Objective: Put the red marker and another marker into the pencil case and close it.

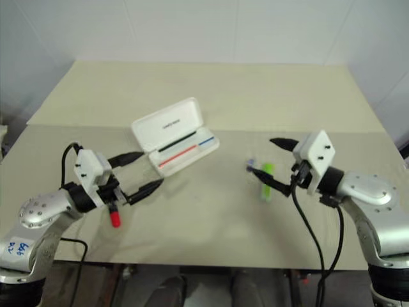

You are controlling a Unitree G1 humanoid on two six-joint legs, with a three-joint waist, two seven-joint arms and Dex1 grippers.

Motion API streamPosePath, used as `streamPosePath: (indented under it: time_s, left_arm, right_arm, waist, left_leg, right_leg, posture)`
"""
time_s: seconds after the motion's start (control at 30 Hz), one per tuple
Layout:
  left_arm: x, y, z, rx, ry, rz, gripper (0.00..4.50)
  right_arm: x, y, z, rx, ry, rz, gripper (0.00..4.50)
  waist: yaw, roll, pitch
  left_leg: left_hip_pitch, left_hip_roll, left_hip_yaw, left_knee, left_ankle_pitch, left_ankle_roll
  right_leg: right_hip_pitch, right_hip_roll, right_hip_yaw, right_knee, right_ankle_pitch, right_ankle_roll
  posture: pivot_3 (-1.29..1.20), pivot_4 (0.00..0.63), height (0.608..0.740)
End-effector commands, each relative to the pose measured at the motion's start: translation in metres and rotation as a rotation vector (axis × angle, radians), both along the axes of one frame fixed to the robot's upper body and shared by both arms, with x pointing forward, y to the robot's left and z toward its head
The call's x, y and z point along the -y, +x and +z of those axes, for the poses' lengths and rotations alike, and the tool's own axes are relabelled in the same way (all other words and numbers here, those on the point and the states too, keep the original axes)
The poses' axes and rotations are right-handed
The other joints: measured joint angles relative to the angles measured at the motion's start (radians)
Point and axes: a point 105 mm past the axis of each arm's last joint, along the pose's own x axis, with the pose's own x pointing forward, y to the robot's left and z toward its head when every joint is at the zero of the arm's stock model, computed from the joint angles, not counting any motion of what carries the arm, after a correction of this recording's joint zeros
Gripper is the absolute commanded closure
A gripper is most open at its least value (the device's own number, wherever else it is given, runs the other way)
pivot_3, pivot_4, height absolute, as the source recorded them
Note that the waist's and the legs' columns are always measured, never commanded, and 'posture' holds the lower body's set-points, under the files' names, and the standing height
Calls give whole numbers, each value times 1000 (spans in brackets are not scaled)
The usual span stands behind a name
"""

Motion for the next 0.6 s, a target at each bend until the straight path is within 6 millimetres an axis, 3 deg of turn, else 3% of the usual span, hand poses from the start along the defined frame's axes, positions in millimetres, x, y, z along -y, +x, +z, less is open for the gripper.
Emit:
streamPosePath:
  time_s: [0.03, 0.2, 0.3, 0.4, 0.53, 0.6]
  left_arm:
    - [-8, 2, 18, 71, 12, 20, 34]
    - [-29, 11, 29, 120, 32, 110, 34]
    - [-32, 7, 29, 118, 41, 108, 34]
    - [-39, 12, 28, 97, 41, 139, 34]
    - [-27, 10, 34, 109, 49, 76, 34]
    - [-31, 11, 28, 96, 54, 75, 34]
  right_arm:
    - [-6, -2, 11, 30, 29, 28, 17]
    - [-3, 15, 14, 61, 59, -9, 17]
    - [-9, 15, 15, 81, 72, -1, 17]
    - [-17, 15, 4, 62, 108, -18, 17]
    - [-29, 6, -6, 17, 118, 19, 17]
    - [-35, 9, -10, 7, 141, 2, 17]
  waist:
    - [0, 0, 0]
    - [-7, 0, 0]
    - [-6, 0, 0]
    - [-5, 0, 0]
    - [-4, 0, 0]
    - [-4, 0, 0]
  left_leg:
    - [0, 0, 0, 0, 0, 0]
    - [1, 0, 0, 2, 0, 0]
    - [1, 0, 1, 1, 0, 0]
    - [0, 1, 1, -1, 0, 0]
    - [0, 1, 1, -2, 0, 0]
    - [0, 0, 1, -1, 0, 0]
  right_leg:
    - [0, 0, 0, 0, 0, 0]
    - [1, 0, 0, 1, 1, 0]
    - [0, 0, 0, 1, 1, 0]
    - [-1, 0, 0, 0, 0, 0]
    - [-1, 0, 0, 0, 0, 0]
    - [-1, 0, 0, 0, 0, 0]
  posture:
    - [0, 150, 740]
    - [0, 150, 740]
    - [0, 150, 740]
    - [0, 150, 740]
    - [0, 150, 740]
    - [0, 150, 740]
